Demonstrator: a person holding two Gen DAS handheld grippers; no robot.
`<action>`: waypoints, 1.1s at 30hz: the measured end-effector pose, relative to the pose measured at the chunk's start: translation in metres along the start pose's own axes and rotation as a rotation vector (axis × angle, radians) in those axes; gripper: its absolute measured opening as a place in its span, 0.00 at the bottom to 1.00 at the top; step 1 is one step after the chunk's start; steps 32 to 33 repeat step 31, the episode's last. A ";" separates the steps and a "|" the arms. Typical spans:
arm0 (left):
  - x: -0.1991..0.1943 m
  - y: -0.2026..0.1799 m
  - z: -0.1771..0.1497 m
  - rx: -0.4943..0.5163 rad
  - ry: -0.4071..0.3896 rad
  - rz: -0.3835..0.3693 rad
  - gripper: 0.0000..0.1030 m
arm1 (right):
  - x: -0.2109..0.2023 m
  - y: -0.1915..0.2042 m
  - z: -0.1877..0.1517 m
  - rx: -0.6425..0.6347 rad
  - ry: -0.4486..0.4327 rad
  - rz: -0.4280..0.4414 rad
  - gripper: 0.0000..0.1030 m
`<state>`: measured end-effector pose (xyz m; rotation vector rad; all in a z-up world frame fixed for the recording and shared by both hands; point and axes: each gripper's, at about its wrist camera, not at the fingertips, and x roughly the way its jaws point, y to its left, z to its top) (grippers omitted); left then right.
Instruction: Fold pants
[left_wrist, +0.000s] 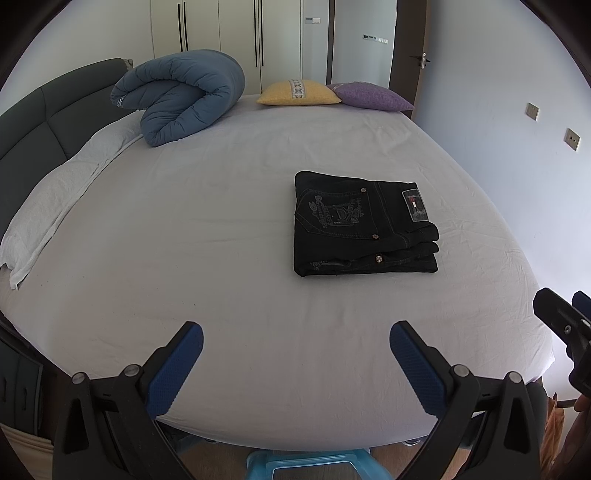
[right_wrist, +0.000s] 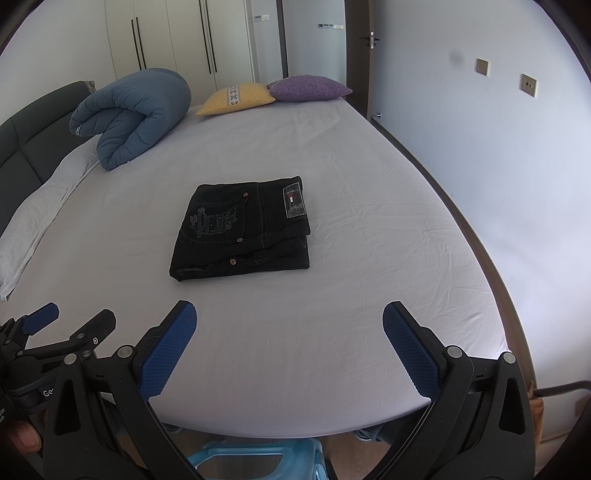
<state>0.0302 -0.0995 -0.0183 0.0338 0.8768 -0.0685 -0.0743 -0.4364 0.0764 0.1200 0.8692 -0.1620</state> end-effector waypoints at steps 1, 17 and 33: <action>0.000 0.000 0.000 -0.001 0.000 -0.001 1.00 | 0.000 0.001 -0.002 0.000 0.001 0.000 1.00; -0.001 0.001 -0.004 -0.005 0.007 -0.004 1.00 | -0.002 0.002 -0.005 -0.002 0.002 0.001 1.00; -0.001 0.005 -0.002 -0.001 -0.001 -0.003 1.00 | -0.002 0.003 -0.007 -0.003 0.005 0.002 1.00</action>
